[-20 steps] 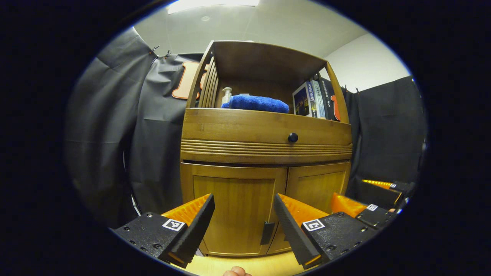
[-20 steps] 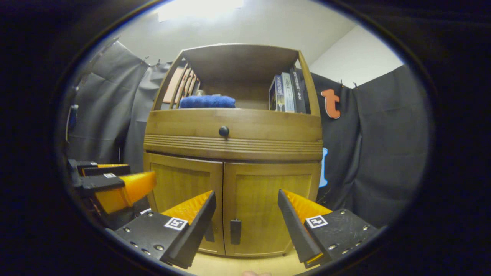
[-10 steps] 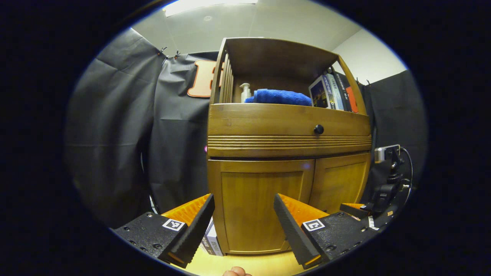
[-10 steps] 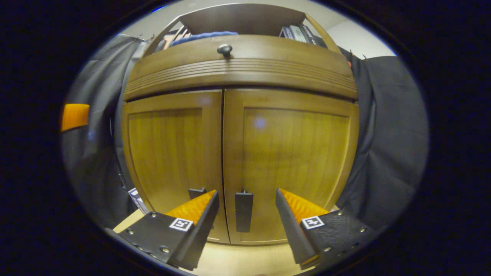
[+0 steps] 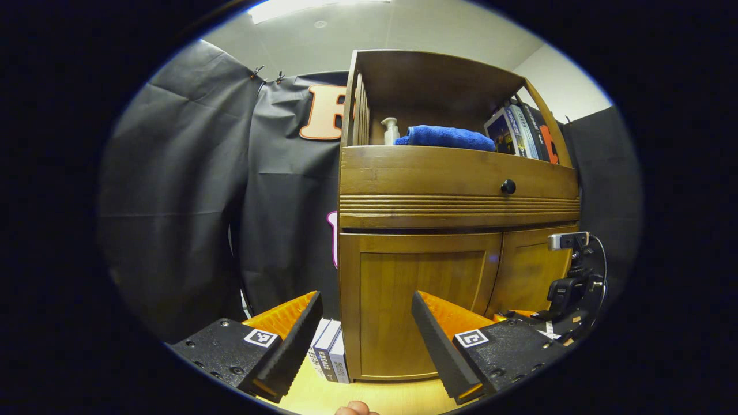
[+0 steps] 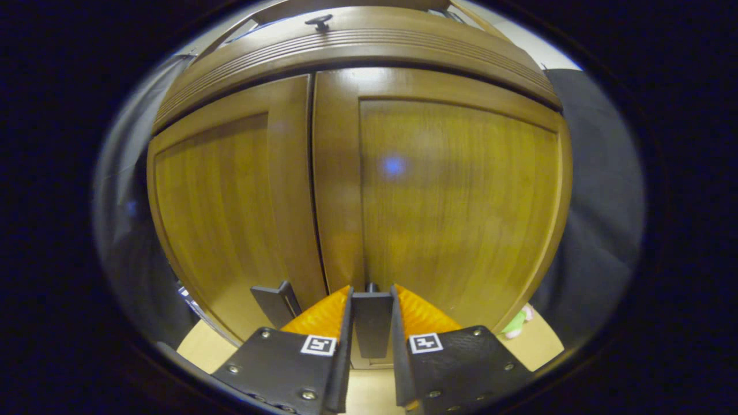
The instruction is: Open the right door of the double-door shoe cabinet with the right hand, and open the left door with the left hand.
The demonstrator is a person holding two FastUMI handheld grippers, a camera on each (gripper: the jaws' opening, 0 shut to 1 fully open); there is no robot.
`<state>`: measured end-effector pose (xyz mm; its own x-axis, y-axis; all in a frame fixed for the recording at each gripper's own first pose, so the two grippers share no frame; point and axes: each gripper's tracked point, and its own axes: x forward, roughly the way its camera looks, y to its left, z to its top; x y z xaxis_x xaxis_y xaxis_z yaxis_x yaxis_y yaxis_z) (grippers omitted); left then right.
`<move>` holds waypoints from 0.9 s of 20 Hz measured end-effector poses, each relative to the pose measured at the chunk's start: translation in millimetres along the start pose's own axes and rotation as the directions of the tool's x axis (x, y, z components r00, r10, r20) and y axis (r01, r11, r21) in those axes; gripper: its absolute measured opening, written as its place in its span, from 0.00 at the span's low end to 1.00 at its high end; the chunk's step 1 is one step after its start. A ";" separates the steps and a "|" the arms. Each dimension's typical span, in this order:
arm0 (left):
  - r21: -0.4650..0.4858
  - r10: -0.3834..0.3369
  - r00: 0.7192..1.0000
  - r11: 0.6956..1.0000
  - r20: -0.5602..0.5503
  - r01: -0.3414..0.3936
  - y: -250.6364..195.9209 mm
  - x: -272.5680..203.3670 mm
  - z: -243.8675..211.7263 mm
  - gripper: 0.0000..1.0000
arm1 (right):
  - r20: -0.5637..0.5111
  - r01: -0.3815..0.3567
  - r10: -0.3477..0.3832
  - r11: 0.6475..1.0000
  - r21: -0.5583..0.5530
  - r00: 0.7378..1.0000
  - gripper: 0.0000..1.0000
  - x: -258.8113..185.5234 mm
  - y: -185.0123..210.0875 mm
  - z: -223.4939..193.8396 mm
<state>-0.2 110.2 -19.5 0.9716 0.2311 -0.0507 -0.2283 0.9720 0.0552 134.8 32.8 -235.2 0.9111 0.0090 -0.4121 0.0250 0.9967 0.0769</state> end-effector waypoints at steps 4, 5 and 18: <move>0.005 -0.005 1.000 1.000 0.000 0.005 -2.1 -1.8 0.3 0.96 | 0.012 0.008 -0.008 1.000 -0.015 1.000 0.29 -7.7 -1.7 0.0; 0.008 -0.007 1.000 1.000 0.001 0.007 -2.9 -2.5 0.6 0.96 | 0.014 0.010 -0.009 1.000 -0.014 1.000 0.29 -12.0 -3.0 0.1; 0.020 -0.102 0.995 0.995 -0.007 0.102 -54.6 -15.1 -5.3 0.96 | 0.023 0.002 -0.002 1.000 0.029 1.000 0.28 -85.8 -40.7 -12.1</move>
<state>-2.7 53.8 -27.1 0.9893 0.1315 -0.0631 -0.1271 0.9894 0.0697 50.6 -7.6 -213.9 0.9203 0.0048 -0.3913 0.0386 0.9939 0.1028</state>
